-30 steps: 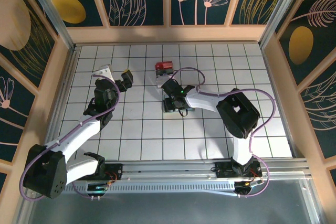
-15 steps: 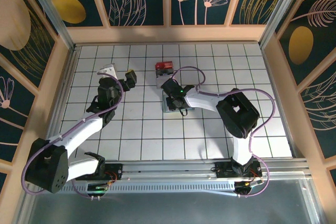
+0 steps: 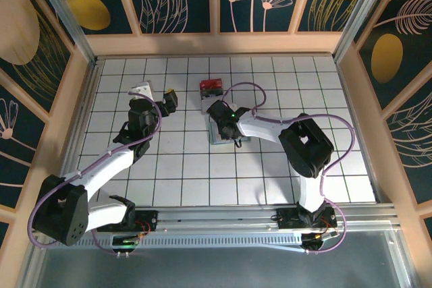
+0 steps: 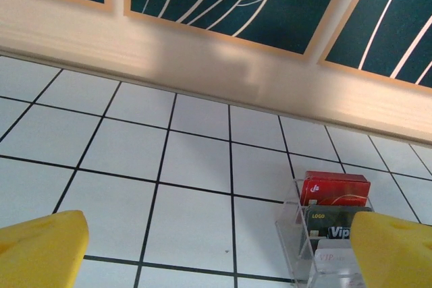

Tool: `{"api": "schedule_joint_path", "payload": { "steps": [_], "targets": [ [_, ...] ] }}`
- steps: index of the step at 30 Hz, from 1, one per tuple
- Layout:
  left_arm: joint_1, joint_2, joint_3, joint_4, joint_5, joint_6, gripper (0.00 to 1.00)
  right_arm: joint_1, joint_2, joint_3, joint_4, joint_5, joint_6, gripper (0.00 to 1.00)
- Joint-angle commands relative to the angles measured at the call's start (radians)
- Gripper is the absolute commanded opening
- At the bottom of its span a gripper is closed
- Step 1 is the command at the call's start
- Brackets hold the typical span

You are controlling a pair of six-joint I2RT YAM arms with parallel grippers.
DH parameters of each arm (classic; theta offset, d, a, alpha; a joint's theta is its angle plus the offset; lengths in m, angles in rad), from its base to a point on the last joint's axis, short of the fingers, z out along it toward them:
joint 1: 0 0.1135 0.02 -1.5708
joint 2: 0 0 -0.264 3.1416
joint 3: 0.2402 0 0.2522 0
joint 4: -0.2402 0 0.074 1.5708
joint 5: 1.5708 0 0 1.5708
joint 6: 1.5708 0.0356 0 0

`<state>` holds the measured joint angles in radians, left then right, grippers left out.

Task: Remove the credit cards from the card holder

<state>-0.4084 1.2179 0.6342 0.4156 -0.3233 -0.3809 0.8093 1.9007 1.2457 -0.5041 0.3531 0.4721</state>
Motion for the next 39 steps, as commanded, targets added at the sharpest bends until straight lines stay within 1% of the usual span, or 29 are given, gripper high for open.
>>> {"api": "schedule_joint_path", "payload": {
  "steps": [1, 6, 13, 18, 21, 29, 35, 39],
  "targets": [
    [-0.021, 0.011, 0.033, 0.019, -0.037, 0.048, 0.99, -0.016, -0.036, -0.001, -0.034, 0.054, 0.044, 0.42],
    [-0.099, 0.043, 0.054, -0.001, -0.127, 0.131, 0.99, -0.046, -0.065, -0.043, -0.007, 0.019, 0.064, 0.38],
    [-0.199, 0.13, 0.036, 0.032, -0.132, 0.142, 0.99, -0.08, -0.094, -0.098, 0.026, -0.018, 0.089, 0.34],
    [-0.276, 0.233, 0.055, 0.04, -0.147, 0.15, 0.99, -0.107, -0.121, -0.132, 0.049, -0.042, 0.1, 0.34],
    [-0.309, 0.289, 0.073, 0.04, -0.144, 0.149, 0.99, -0.125, -0.135, -0.148, 0.041, -0.041, 0.111, 0.31],
    [-0.355, 0.397, 0.1, 0.033, -0.14, 0.166, 0.99, -0.178, -0.23, -0.211, 0.063, -0.059, 0.134, 0.28],
    [-0.359, 0.443, 0.103, 0.013, -0.138, 0.165, 0.99, -0.2, -0.291, -0.193, 0.054, -0.047, 0.133, 0.28],
    [-0.359, 0.457, 0.095, 0.002, -0.124, 0.139, 0.99, -0.2, -0.317, -0.164, 0.076, -0.094, 0.123, 0.28]
  ]
}}
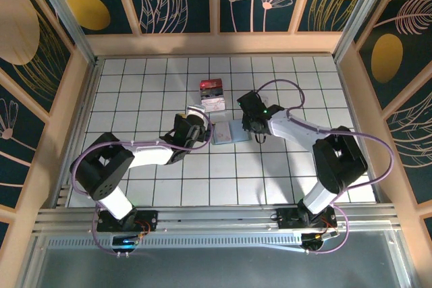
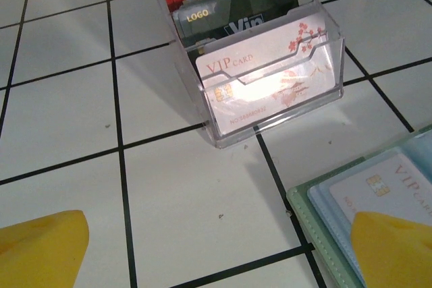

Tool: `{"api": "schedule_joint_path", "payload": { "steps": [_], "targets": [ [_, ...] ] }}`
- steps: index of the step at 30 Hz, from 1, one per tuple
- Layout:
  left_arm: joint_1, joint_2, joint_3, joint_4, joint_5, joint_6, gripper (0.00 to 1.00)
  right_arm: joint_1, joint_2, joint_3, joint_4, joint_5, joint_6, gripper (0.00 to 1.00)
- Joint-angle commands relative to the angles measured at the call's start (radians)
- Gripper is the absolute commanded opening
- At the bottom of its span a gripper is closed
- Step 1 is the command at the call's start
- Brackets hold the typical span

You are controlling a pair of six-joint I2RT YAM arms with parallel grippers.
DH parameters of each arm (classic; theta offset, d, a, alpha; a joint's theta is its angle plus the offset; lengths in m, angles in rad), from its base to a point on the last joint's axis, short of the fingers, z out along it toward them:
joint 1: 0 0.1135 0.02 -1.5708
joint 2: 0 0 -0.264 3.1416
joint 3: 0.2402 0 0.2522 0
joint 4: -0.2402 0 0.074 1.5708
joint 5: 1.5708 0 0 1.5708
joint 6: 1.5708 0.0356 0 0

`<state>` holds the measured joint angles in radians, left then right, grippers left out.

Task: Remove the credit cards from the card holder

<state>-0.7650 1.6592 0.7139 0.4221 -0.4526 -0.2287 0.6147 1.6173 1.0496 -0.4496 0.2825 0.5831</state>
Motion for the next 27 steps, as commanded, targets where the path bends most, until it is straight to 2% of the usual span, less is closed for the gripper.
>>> {"api": "schedule_joint_path", "payload": {
  "steps": [1, 7, 13, 27],
  "targets": [
    [-0.003, 0.017, 0.012, -0.005, 0.006, -0.021, 0.99, -0.006, -0.036, 0.037, 0.035, -0.052, 0.006, 0.28],
    [-0.003, 0.042, 0.005, 0.002, 0.014, -0.051, 0.99, -0.004, 0.023, 0.059, 0.099, -0.228, -0.013, 0.3],
    [-0.003, 0.092, 0.017, 0.016, 0.007, -0.082, 0.99, -0.006, 0.109, 0.08, 0.141, -0.331, -0.012, 0.3],
    [-0.003, 0.149, 0.044, 0.001, 0.012, -0.095, 0.99, 0.002, 0.204, 0.087, 0.177, -0.405, -0.02, 0.3]
  ]
}}
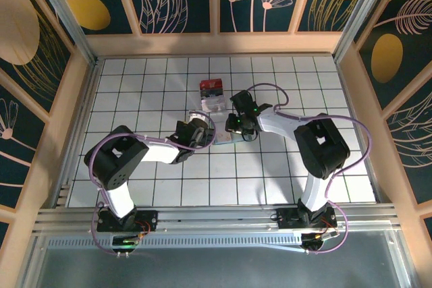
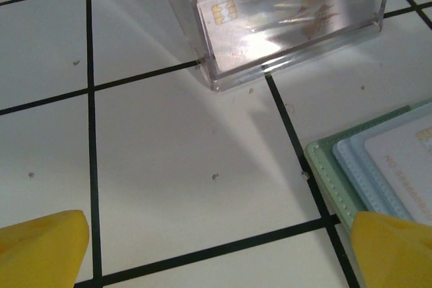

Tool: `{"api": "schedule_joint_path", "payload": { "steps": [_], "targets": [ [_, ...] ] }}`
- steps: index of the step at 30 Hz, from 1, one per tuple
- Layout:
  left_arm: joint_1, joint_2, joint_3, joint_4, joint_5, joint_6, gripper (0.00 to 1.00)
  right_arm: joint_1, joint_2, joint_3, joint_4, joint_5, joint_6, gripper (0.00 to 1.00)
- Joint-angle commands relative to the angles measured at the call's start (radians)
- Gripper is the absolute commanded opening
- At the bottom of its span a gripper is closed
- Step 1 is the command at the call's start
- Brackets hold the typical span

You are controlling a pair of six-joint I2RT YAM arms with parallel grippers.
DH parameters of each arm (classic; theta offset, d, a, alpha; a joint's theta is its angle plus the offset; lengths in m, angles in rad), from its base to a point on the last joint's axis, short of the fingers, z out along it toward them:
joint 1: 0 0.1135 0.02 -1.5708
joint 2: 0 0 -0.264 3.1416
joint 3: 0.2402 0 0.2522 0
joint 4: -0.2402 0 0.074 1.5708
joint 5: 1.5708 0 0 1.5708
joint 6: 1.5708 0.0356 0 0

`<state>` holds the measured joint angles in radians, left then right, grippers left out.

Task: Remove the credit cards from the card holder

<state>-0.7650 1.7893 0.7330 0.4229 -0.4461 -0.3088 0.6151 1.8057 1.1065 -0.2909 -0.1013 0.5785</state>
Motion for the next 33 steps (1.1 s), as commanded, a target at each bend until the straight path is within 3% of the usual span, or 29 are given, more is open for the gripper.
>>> {"api": "schedule_joint_path", "payload": {
  "steps": [1, 27, 33],
  "targets": [
    [-0.003, 0.019, 0.026, 0.001, 0.007, -0.016, 0.99, 0.004, 0.019, 0.03, 0.019, -0.024, -0.018, 0.3],
    [-0.003, 0.06, 0.059, -0.078, -0.012, -0.05, 0.99, 0.015, 0.089, 0.03, 0.021, -0.049, -0.035, 0.25],
    [-0.003, 0.063, 0.054, -0.09, -0.008, -0.046, 0.99, -0.013, 0.069, -0.015, 0.094, -0.144, -0.021, 0.22]
  ]
}}
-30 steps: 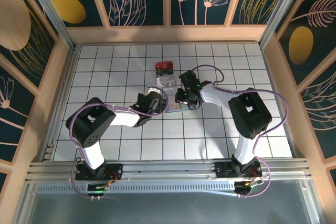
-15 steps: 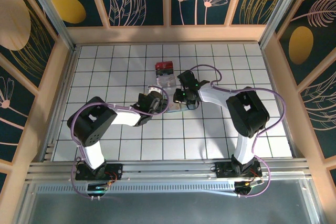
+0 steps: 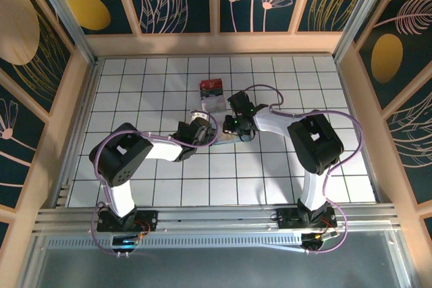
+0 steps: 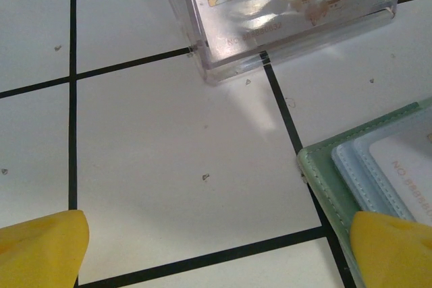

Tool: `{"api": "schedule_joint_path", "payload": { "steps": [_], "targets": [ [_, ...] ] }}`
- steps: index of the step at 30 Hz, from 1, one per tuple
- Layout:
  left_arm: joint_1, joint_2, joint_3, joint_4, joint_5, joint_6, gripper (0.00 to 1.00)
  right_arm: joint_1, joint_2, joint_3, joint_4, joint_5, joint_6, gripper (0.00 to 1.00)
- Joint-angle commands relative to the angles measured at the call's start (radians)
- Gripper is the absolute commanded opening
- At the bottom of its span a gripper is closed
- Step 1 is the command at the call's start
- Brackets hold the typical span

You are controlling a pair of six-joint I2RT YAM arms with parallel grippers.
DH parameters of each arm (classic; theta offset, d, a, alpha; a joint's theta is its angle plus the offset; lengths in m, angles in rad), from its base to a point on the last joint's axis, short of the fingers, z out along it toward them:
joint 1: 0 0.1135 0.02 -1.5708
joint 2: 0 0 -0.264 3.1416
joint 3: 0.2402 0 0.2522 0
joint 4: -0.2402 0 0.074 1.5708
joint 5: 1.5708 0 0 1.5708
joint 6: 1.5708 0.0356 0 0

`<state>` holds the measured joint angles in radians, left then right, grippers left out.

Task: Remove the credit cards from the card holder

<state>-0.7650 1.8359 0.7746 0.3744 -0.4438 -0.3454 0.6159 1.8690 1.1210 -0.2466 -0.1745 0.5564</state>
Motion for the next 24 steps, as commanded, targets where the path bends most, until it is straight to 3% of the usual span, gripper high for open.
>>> {"api": "schedule_joint_path", "payload": {
  "steps": [1, 12, 24],
  "targets": [
    [-0.003, 0.018, 0.012, -0.043, -0.01, -0.009, 0.99, -0.019, 0.0, -0.041, 0.067, -0.097, 0.003, 0.22],
    [-0.003, -0.004, 0.002, -0.105, -0.034, -0.009, 0.99, -0.053, -0.065, -0.113, 0.221, -0.295, 0.016, 0.22],
    [-0.002, -0.058, -0.031, -0.163, -0.055, -0.04, 0.99, -0.053, -0.07, -0.131, 0.28, -0.384, 0.039, 0.21]
  ]
}}
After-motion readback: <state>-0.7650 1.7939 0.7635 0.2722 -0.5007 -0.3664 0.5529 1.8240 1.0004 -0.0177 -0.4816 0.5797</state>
